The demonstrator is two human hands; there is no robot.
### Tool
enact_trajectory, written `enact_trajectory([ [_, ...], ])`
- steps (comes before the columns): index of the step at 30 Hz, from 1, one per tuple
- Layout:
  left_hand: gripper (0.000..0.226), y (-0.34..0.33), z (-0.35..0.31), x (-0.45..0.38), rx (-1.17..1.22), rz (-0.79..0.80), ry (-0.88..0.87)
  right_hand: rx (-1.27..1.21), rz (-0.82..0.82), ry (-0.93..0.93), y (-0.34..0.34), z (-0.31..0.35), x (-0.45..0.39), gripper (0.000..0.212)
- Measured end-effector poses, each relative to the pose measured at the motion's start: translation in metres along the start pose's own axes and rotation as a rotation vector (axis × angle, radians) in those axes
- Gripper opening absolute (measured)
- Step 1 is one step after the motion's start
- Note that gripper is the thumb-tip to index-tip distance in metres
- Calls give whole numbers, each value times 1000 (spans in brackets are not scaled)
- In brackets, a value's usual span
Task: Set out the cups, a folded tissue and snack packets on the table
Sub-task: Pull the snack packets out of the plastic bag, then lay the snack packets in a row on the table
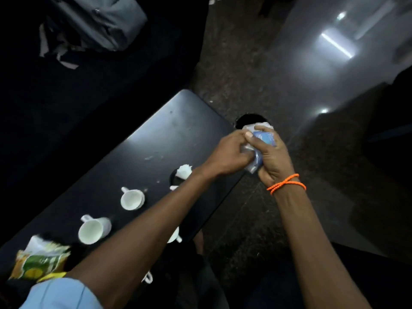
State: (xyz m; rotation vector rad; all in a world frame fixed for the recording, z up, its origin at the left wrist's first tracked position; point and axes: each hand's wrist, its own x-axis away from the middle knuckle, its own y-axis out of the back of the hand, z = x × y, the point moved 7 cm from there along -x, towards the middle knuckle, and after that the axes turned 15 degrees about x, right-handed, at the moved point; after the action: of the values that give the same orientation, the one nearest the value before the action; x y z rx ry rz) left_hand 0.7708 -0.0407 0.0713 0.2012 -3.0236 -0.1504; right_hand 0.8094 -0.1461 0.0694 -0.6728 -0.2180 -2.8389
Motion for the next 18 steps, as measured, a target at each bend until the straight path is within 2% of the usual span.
enact_trajectory([
  [1, 40, -7, 5, -10, 6, 78, 42, 129, -114, 51, 21, 2, -10, 31],
  [3, 41, -6, 13, -25, 35, 79, 78, 527, -406, 251, 62, 22, -28, 40],
  [5, 36, 12, 25, -35, 87, -73, 94, 728, -596, 484, 86, 45, -47, 59],
  [7, 29, 30, 40, -37, 186, -230, 121, 792, -666, 655, 98, 54, -71, 73],
  [8, 26, 36, 47, -36, 229, -289, 140, 894, -689, 682, 99, 53, -84, 78],
  [9, 23, 41, 53, -35, 254, -333, 157, 1053, -674, 643, 99, 49, -101, 83],
  [10, 21, 45, 60, -33, 260, -372, 171, 1234, -588, 539, 96, 39, -122, 90],
  [11, 19, 48, 65, -30, 254, -412, 179, 1385, -447, 384, 93, 22, -144, 100],
  [13, 18, 58, 75, -22, 233, -484, 177, 1499, -188, 143, 91, -12, -173, 114],
  [15, 17, 70, 81, -13, 233, -533, 181, 1525, -171, 100, 92, -21, -189, 111],
  [18, 14, 93, 85, 5, 246, -605, 184, 1501, -279, 163, 84, -19, -190, 98],
])
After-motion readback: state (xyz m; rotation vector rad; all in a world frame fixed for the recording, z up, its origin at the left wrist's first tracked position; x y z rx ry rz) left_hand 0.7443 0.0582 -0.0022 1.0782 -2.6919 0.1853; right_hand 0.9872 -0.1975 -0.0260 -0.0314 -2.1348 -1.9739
